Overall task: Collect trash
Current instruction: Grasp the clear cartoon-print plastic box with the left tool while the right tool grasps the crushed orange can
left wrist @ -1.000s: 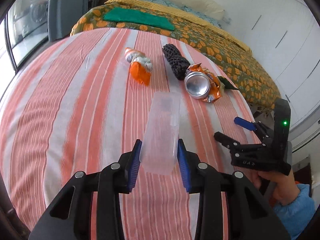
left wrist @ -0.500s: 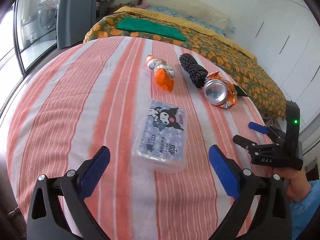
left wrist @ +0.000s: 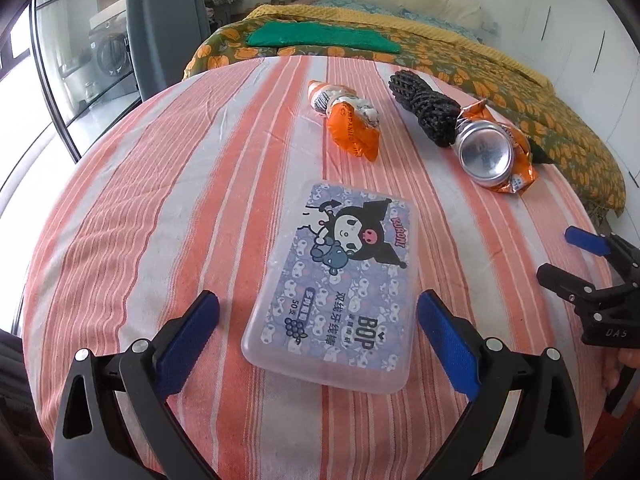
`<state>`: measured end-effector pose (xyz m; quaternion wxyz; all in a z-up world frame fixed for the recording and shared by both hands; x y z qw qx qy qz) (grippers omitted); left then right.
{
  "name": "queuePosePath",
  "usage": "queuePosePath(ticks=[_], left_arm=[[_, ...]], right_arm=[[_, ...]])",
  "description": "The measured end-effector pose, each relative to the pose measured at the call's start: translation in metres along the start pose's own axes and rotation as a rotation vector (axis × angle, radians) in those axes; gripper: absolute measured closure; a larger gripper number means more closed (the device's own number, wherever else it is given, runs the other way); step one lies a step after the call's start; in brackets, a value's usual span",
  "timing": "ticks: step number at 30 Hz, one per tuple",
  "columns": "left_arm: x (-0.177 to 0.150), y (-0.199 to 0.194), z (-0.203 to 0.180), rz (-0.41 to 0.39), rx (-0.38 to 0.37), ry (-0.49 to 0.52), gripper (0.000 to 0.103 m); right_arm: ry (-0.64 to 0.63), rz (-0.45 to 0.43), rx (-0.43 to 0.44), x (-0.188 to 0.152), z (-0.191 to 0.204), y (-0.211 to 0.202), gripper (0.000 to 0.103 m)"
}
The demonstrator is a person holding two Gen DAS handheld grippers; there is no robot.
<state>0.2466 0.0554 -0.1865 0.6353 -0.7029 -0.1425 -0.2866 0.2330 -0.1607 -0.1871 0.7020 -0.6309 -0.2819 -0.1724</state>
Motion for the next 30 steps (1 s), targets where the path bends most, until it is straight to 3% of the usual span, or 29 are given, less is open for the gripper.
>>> queuePosePath(ticks=[2, 7, 13, 22, 24, 25, 27, 30], left_arm=[[0.0, 0.002, -0.004, 0.009, 0.036, 0.026, 0.005], [-0.001, 0.002, -0.002, 0.009, 0.029, 0.018, 0.005], [-0.001, 0.002, -0.001, 0.009, 0.029, 0.018, 0.004], [0.0, 0.002, -0.001, 0.009, 0.028, 0.018, 0.004], [0.0, 0.002, -0.001, 0.009, 0.028, 0.019, 0.004], [0.0, 0.002, -0.001, 0.009, 0.028, 0.019, 0.004], [0.0, 0.002, -0.001, 0.009, 0.027, 0.019, 0.004], [0.0, 0.002, -0.001, 0.009, 0.027, 0.019, 0.004]], right_arm=[[0.005, -0.001, 0.008, 0.0, -0.001, 0.0, 0.008], [0.007, 0.01, 0.048, 0.011, -0.001, 0.004, 0.008], [-0.01, -0.061, 0.067, 0.056, 0.004, 0.006, 0.009], [-0.059, 0.028, 0.072, 0.097, 0.022, 0.049, 0.009], [-0.038, 0.036, 0.079, 0.098, 0.021, 0.055, 0.019], [-0.028, 0.04, 0.082, 0.097, 0.019, 0.056, 0.038], [0.003, 0.029, 0.095, 0.096, 0.015, 0.053, 0.045], [0.018, 0.011, 0.11, 0.09, 0.011, 0.04, 0.045]])
Point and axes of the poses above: each gripper's, at about its wrist camera, not at the fingertips, and y roughly the way its jaws point, z to its left, x to its top, the point moved 4 cm from there along y, roughly the way its jaws point
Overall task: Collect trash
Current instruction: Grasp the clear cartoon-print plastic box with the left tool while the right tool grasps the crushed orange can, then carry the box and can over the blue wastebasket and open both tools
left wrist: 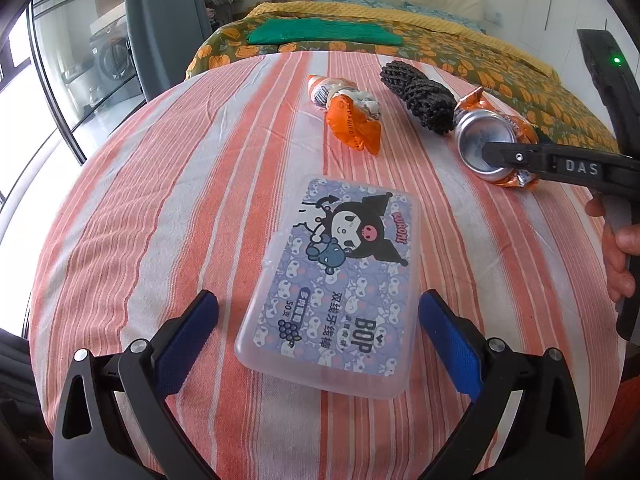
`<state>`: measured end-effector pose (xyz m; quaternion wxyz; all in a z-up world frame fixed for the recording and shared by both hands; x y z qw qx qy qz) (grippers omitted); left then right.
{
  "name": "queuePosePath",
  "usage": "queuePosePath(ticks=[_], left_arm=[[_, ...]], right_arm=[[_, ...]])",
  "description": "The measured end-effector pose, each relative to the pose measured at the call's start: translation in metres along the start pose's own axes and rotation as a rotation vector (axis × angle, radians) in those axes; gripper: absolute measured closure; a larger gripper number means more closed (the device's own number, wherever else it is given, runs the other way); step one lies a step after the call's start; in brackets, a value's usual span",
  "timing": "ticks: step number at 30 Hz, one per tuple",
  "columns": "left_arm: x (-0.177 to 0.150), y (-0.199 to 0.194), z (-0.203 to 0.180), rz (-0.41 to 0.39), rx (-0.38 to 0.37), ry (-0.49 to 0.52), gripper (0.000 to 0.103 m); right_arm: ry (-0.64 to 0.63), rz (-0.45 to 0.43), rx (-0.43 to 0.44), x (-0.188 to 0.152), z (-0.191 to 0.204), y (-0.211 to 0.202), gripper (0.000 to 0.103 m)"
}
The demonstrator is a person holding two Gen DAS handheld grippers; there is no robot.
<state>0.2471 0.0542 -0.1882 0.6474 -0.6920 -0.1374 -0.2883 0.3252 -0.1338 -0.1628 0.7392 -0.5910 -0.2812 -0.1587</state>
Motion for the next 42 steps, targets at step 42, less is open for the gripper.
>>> queuePosePath(ticks=[42], left_arm=[[0.02, -0.003, -0.017, 0.06, 0.012, 0.143, 0.038]], right_arm=[[-0.061, 0.151, -0.025, -0.083, 0.008, -0.073, 0.044]])
Point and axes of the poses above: each gripper's, at about its wrist camera, not at the fingertips, and y roughly the way its jaws point, z to its left, x to its top, the point moved 4 cm from there along y, roughly the way its jaws point
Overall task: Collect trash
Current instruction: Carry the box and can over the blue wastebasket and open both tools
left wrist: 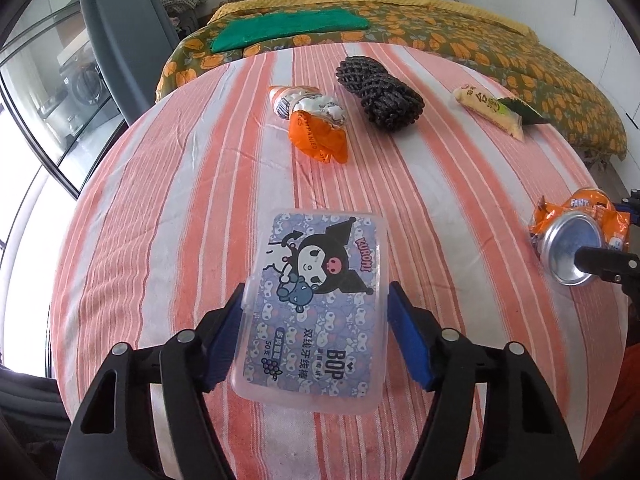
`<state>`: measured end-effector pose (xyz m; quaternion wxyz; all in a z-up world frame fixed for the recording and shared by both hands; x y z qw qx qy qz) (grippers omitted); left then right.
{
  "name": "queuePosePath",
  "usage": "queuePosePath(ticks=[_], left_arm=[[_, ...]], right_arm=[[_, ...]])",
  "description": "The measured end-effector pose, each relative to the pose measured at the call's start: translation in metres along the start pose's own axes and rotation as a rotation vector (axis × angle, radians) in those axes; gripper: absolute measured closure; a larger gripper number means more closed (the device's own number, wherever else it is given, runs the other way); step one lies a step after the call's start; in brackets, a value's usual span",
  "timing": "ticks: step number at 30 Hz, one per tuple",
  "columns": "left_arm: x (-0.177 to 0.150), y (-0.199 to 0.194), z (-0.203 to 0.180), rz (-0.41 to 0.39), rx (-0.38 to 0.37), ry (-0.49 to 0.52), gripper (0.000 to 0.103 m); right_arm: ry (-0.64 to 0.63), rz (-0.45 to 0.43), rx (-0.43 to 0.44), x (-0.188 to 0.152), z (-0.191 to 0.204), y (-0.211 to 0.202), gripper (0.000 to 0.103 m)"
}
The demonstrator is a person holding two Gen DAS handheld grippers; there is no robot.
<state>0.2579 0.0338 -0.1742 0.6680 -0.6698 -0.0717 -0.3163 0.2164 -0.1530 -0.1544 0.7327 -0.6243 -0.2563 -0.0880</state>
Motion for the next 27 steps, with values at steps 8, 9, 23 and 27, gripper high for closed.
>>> queuePosePath(ticks=[8, 9, 23, 27], left_arm=[[-0.003, -0.022, -0.02, -0.033, -0.055, -0.037, 0.041], [-0.002, -0.026, -0.026, -0.04, -0.069, -0.037, 0.041], [0.021, -0.062, -0.209, -0.071, -0.335, 0.097, 0.041], [0.025, -0.058, -0.265, -0.052, -0.386, 0.135, 0.041]], right_arm=[[0.073, -0.097, 0.031, -0.012, -0.024, -0.041, 0.046], [0.084, -0.108, 0.034, -0.014, -0.029, -0.046, 0.046], [0.286, -0.173, -0.003, -0.072, -0.15, -0.098, 0.057], [0.371, -0.182, -0.008, -0.094, -0.192, -0.106, 0.057]])
Point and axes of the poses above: each gripper's, at about its wrist camera, not at the fingertips, and y roughly the way its jaws point, z to its left, x to its top, the point moved 4 cm from there along y, roughly the way its jaws point
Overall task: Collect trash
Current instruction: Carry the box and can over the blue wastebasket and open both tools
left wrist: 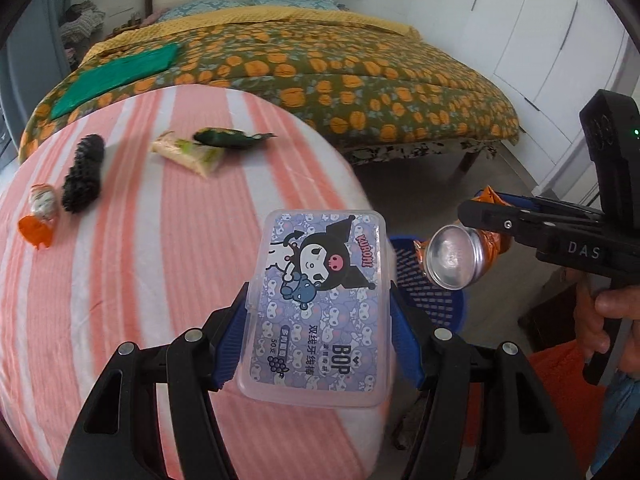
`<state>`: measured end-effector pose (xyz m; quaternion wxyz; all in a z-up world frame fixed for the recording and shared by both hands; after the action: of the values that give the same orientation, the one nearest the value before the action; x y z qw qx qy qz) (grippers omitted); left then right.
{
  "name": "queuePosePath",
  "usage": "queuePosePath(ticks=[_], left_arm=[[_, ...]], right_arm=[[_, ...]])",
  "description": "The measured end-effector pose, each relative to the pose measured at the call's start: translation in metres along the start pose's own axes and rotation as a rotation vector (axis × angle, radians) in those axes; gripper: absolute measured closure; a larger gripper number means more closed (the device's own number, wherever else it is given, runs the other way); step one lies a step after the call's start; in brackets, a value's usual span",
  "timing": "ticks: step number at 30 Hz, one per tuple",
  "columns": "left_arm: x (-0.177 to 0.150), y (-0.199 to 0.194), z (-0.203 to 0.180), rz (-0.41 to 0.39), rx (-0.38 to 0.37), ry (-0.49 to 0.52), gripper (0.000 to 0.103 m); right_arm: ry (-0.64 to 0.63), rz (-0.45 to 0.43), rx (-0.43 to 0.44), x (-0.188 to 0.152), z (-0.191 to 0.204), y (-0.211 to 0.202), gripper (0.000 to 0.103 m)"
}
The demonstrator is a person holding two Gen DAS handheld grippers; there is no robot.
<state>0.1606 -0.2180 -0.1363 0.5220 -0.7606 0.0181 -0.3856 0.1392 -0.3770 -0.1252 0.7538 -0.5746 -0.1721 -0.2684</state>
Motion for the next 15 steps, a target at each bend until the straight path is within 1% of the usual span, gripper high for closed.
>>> queuePosePath(ticks=[3, 7, 10, 15], left_arm=[[0.007, 0.016, -0.037, 0.018, -0.045, 0.038, 0.041], [0.012, 0.042, -0.083, 0.043, -0.086, 0.079, 0.04], [0.012, 0.067, -0.112, 0.07, -0.106, 0.089, 0.04], [0.01, 0.112, -0.143, 0.112, -0.113, 0.081, 0.04]], right_arm=[[0.035, -0.01, -0.038, -0.003, -0.035, -0.008, 0.057], [0.075, -0.01, -0.102, -0.01, -0.079, -0.012, 0.057], [0.12, -0.005, -0.138, -0.018, -0.112, -0.008, 0.057], [0.216, 0.016, -0.185, -0.039, -0.164, 0.007, 0.057]])
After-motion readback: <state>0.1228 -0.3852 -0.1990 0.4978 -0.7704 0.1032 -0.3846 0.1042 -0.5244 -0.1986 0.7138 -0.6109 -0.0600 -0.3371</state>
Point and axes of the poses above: each gripper's, at about its wrist camera, not at the fingertips, and y roughly the way its jaws point, z to its left, x to its top, the point moved 4 cm from there along y, roughly the way its jaws point
